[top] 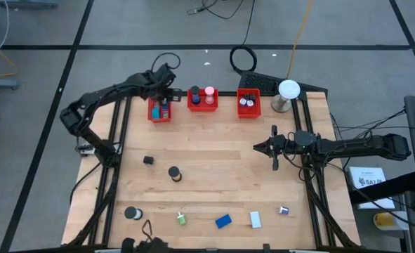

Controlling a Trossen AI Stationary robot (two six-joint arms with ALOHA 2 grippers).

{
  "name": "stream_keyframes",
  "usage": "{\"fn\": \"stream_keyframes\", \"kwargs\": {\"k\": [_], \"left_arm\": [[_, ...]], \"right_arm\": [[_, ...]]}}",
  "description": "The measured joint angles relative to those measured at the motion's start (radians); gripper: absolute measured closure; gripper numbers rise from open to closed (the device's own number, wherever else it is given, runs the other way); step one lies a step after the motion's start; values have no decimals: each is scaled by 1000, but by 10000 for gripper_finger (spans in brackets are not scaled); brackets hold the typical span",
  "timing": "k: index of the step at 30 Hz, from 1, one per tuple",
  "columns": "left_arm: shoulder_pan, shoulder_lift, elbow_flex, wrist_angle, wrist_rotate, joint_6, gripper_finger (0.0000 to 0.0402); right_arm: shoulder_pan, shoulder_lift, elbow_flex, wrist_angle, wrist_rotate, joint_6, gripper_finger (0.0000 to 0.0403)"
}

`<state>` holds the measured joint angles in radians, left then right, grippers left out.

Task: Pick & Place Office items
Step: Put the black timer into the left orange basket

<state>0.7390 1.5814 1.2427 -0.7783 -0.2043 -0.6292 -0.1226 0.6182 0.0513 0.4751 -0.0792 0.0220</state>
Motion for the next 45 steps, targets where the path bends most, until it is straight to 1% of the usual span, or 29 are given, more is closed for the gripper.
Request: {"fn": "stream_keyframes", "kwargs": {"k": [3, 7, 13, 21, 26, 35, 38, 45], "left_arm": [[36, 26, 0, -17, 20, -1, 249], [60, 76, 0, -14, 19, 4, 249], [90, 134, 0, 37, 10, 7, 249], [105, 136, -46, 53, 11, -4, 249], [111, 136, -91, 116, 31, -24, 249], [147, 136, -95, 127, 41, -23, 249], [149, 136, -96, 136, 19, -23, 249], [150, 136, -96, 168, 22, -33, 249]], "right_arm": [[0, 0, -1, 1, 0, 0, 374], [0, 0, -1, 0, 0, 0, 375], [0, 0, -2, 0, 0, 0, 374], [0, 0, -3, 0, 0, 0, 375], [0, 0, -3, -1, 0, 0, 374], [0, 0, -3, 0, 0, 0, 374], [0, 0, -3, 0, 0, 0, 375], [0, 0, -3, 0, 0, 0, 374]]}}
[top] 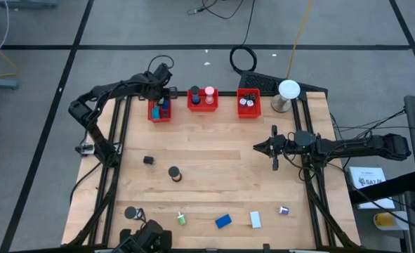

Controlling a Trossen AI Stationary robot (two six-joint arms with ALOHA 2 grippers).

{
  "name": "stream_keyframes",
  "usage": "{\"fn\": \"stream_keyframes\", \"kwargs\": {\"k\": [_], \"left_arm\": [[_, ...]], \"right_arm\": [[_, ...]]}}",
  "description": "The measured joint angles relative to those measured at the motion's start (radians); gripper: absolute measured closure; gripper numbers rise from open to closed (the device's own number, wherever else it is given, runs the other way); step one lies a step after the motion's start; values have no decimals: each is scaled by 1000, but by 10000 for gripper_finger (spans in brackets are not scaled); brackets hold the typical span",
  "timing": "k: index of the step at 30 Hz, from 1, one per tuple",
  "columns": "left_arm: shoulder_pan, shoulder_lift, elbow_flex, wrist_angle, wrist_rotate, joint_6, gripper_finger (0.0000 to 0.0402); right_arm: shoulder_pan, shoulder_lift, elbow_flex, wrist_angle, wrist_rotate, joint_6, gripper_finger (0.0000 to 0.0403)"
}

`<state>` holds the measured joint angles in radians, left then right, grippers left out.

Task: Pick & Place Office items
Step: Put the black timer into the left orange basket

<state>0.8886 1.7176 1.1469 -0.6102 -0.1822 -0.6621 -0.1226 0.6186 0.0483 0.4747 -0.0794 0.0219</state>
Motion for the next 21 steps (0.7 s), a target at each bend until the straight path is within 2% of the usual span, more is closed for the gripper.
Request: {"fn": "stream_keyframes", "kwargs": {"k": [7, 15, 21], "left_arm": [[-5, 0, 0, 85, 6, -14, 249], [-40, 0, -3, 26, -24, -46, 249], [-53, -1, -90, 87, -37, -103, 249]], "right_arm": [[0, 0, 0, 0, 0, 0, 375], [0, 0, 0, 0, 0, 0, 376], [0, 0, 0, 0, 0, 0, 374]]}}
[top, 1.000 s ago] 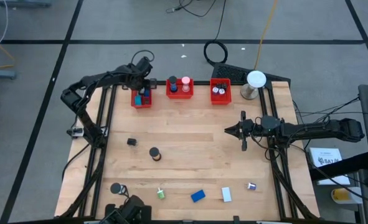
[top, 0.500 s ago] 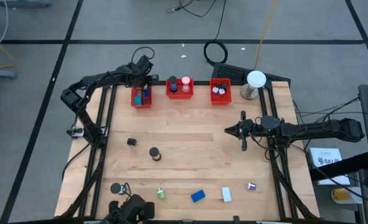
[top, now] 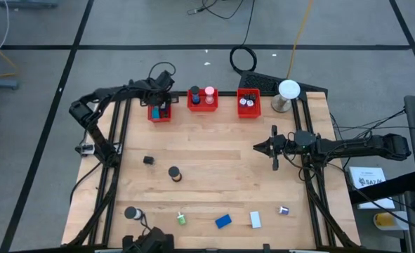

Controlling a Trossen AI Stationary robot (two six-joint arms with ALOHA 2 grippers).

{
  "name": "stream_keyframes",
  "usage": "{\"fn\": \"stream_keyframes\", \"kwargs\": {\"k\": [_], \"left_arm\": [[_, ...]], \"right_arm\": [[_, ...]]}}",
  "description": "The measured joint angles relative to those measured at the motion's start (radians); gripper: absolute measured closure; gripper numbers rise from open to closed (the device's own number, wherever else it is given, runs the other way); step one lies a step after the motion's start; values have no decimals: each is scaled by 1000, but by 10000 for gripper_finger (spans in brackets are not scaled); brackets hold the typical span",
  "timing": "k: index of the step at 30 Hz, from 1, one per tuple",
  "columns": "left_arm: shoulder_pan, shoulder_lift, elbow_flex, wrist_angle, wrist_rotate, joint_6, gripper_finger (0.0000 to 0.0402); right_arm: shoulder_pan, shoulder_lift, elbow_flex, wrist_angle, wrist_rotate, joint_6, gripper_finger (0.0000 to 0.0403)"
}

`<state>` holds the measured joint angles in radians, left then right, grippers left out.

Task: Pick & Place Office items
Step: Put the black timer into the left orange basket, then put the black charger adapter into the right orange basket

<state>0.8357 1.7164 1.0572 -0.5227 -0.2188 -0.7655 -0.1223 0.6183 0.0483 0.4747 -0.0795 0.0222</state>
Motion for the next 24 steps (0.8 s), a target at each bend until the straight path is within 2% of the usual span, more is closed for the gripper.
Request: {"fn": "stream_keyframes", "kwargs": {"k": [6, 14, 18, 24], "left_arm": [[-7, 0, -68, 110, 17, -22, 249], [-7, 0, -68, 110, 27, 6, 174], [-7, -9, -68, 105, 32, 36, 173], [-42, -97, -67, 94, 5, 104, 199]], "right_arm": [[0, 0, 0, 0, 0, 0, 375], [0, 0, 0, 0, 0, 0, 376], [0, 0, 0, 0, 0, 0, 374], [0, 0, 0, 0, 0, 0, 376]]}}
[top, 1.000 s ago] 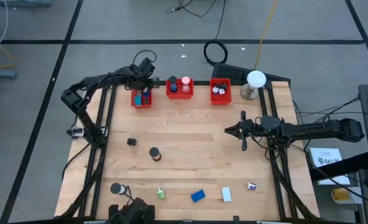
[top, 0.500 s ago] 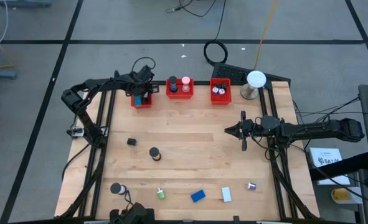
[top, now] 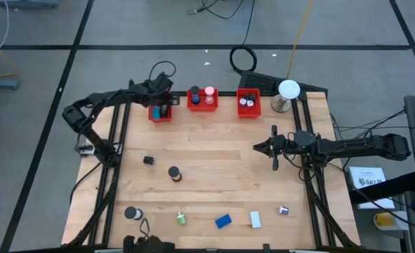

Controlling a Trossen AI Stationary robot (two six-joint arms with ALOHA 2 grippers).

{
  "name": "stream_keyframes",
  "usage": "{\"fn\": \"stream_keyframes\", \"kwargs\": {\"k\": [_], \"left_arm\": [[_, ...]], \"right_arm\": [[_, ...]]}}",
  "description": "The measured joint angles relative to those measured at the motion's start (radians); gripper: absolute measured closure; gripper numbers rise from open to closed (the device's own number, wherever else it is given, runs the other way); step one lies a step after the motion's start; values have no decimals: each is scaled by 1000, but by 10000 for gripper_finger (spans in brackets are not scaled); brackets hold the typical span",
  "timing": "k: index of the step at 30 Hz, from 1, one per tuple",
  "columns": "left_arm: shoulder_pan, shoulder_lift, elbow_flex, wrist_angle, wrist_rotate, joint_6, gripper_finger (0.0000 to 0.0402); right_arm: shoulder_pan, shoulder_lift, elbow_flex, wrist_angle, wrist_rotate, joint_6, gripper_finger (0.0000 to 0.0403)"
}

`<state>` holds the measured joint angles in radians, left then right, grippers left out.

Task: Pick & Place Office items
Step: Put the black charger adapter into the right orange basket

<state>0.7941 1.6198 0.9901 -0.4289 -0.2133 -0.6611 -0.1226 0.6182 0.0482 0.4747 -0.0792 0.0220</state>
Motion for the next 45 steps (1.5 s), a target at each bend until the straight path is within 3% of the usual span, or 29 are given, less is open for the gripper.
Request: {"fn": "stream_keyframes", "kwargs": {"k": [5, 9, 17, 23, 28, 34, 39, 42, 45], "left_arm": [[-105, -91, -21, 57, -78, 129, 240], [-209, -148, -130, 303, -92, 200, 290], [-337, -183, -379, 860, 64, 359, 391], [-412, -183, -514, 1130, 128, 478, 386], [-473, -184, -548, 1163, 146, 574, 393], [-532, -200, -532, 1221, 177, 556, 396], [-598, -230, -558, 1311, 144, 589, 399], [-585, -236, -586, 1334, 215, 581, 396], [-528, -296, -621, 1251, 308, 559, 398]], "right_arm": [[0, 0, 0, 0, 0, 0, 374], [0, 0, 0, 0, 0, 0, 375], [0, 0, 0, 0, 0, 0, 374], [0, 0, 0, 0, 0, 0, 375], [0, 0, 0, 0, 0, 0, 374], [0, 0, 0, 0, 0, 0, 374], [0, 0, 0, 0, 0, 0, 375], [0, 0, 0, 8, 0, -12, 376], [-1, -1, 0, 24, 3, -107, 374]]}}
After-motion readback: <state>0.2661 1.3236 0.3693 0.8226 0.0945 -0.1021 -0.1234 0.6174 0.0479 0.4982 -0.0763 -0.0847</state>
